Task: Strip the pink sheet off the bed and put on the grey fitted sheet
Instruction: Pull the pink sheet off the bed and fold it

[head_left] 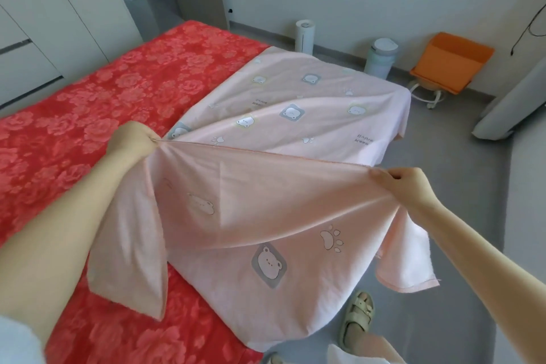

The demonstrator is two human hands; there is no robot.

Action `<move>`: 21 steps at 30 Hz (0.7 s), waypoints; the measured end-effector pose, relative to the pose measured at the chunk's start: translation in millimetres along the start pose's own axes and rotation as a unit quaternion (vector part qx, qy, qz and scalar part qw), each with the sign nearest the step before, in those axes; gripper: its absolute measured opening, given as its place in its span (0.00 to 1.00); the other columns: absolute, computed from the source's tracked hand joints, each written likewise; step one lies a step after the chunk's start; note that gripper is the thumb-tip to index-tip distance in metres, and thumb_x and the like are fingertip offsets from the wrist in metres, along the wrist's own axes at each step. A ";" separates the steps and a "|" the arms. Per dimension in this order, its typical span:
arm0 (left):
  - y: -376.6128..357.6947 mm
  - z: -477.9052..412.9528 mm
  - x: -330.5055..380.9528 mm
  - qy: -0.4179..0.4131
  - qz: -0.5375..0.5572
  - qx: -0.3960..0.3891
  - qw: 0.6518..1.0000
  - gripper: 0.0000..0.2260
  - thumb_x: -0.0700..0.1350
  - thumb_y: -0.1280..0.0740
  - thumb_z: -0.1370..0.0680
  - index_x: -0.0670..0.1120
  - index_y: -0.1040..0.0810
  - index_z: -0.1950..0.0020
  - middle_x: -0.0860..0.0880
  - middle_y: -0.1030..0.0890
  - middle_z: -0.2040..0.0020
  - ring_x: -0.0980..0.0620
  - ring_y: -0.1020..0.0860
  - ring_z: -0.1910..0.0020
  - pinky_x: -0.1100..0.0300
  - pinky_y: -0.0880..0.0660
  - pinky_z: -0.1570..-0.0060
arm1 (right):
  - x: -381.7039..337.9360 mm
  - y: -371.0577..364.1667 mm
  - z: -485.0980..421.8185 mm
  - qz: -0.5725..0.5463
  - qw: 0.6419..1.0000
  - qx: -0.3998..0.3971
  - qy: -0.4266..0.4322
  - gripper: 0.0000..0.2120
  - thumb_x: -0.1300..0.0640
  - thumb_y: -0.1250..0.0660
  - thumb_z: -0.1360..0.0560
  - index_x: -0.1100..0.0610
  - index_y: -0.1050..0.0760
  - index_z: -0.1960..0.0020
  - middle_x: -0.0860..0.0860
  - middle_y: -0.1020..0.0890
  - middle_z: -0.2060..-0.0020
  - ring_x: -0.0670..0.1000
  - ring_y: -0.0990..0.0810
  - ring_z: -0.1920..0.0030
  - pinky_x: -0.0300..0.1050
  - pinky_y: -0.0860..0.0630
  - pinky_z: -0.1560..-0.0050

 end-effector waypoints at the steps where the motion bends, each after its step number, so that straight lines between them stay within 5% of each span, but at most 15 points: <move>1: 0.3 -14.8 17.3 0.016 0.036 -0.004 0.999 0.10 0.33 0.35 0.26 0.42 0.16 0.51 0.40 0.17 0.54 0.47 0.21 0.64 0.51 0.21 0.53 | 5.3 6.5 -12.4 -0.007 1.000 0.002 -0.009 0.27 0.52 0.30 0.27 0.52 0.48 0.69 0.51 0.48 0.70 0.51 0.48 0.66 0.47 0.53 0.66; 5: -19.7 -57.3 92.5 0.100 0.258 -0.068 0.959 0.11 0.29 0.38 0.25 0.39 0.21 0.48 0.42 0.24 0.59 0.48 0.26 0.66 0.58 0.20 0.70 | 30.2 44.1 -72.4 -0.044 0.998 0.007 -0.038 0.25 0.48 0.29 0.28 0.61 0.38 0.71 0.53 0.42 0.69 0.52 0.44 0.66 0.46 0.50 0.65; 7: -30.1 -74.6 138.4 0.097 0.315 -0.085 0.940 0.09 0.29 0.35 0.25 0.36 0.22 0.48 0.41 0.24 0.53 0.47 0.23 0.58 0.57 0.19 0.67 | 42.5 69.0 -105.6 -0.054 0.997 0.008 -0.063 0.22 0.41 0.29 0.33 0.61 0.29 0.67 0.53 0.37 0.67 0.52 0.40 0.65 0.46 0.47 0.64; 11: -51.4 -114.5 219.6 0.107 0.343 -0.103 0.928 0.05 0.28 0.33 0.27 0.36 0.23 0.54 0.42 0.25 0.57 0.50 0.25 0.59 0.57 0.19 0.70 | 66.7 121.7 -176.2 -0.075 0.993 0.016 -0.089 0.38 0.37 0.29 0.37 0.74 0.29 0.57 0.52 0.31 0.65 0.50 0.34 0.65 0.46 0.40 0.60; 16: -70.4 -161.9 303.1 0.107 0.324 -0.041 0.939 0.07 0.31 0.32 0.29 0.35 0.22 0.52 0.43 0.26 0.53 0.48 0.24 0.56 0.55 0.18 0.65 | 66.6 165.3 -252.3 -0.090 0.993 0.012 -0.078 0.20 0.44 0.28 0.30 0.59 0.31 0.65 0.54 0.37 0.66 0.50 0.39 0.67 0.42 0.46 0.69; 21: -81.9 -227.3 362.7 0.094 0.288 0.079 0.950 0.06 0.35 0.29 0.30 0.40 0.26 0.65 0.45 0.24 0.69 0.47 0.24 0.66 0.56 0.22 0.62 | 61.2 182.3 -327.9 -0.095 0.994 0.022 -0.055 0.25 0.49 0.28 0.29 0.56 0.43 0.69 0.53 0.44 0.68 0.51 0.45 0.68 0.44 0.51 0.70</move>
Point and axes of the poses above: each hand's wrist, its own z-axis away from the middle knuckle, its own y-axis out of the back of the hand, x = y × z, the point moved 8 cm from there along -z, towards the middle knuckle
